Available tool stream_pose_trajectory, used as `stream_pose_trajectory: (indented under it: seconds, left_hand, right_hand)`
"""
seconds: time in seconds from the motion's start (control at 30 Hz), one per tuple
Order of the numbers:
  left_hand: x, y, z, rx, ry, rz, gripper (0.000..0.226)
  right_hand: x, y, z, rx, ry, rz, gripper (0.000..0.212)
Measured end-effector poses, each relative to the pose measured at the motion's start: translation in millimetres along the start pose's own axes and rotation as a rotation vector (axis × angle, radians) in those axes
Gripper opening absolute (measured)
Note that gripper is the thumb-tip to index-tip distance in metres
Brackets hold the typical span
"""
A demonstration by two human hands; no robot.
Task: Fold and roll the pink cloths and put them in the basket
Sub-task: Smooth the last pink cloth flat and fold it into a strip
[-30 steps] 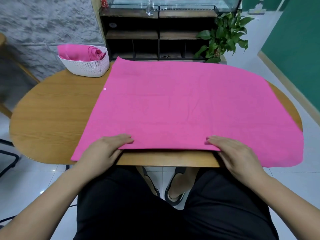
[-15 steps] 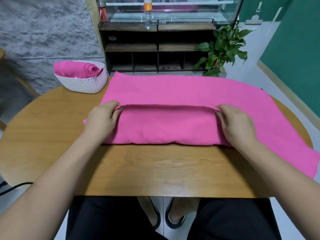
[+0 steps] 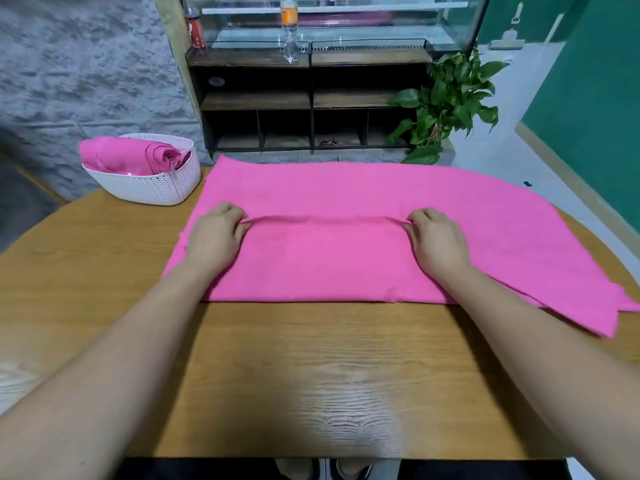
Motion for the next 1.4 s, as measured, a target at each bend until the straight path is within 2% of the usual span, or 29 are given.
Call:
stream_pose_trajectory:
  seconds: [0.23,0.57,1.1,1.3,1.4]
  left_hand:
    - [2,17,12,-0.102,0.099,-0.038,0.014]
    - [-27,79,0,-0.127,0.148,-0.050,0.017]
    - [-68,178,-24,-0.119,0.198,-0.040,0.024]
    - [-76,184,-19,-0.120,0.208,-0.060,0.014]
    - [-93,171,-11,-0.140,0.179,-0.098,0.008]
  right_hand:
    - [-3,8,-6,0.060,-0.101,-0.009,0.019]
    - [-37,64,-3,0.064,-0.208,-0.017,0.013]
    - [-88,170,0,0.084,-0.236,0.030,0.022]
    - [-101,173,1,0.077,-0.303,-0.069,0.006]
    - [-106,166,2,0.064,-0.274,-0.111,0.021]
Point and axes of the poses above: each hand's wrist, its own y-axis away from the middle knuckle, its own x-axis out of the palm, z = x × y, the point moved 4 cm from there along -y, towards the middle knuckle, and after that the axes turned 8 degrees about -z, right-handed, at the moved point
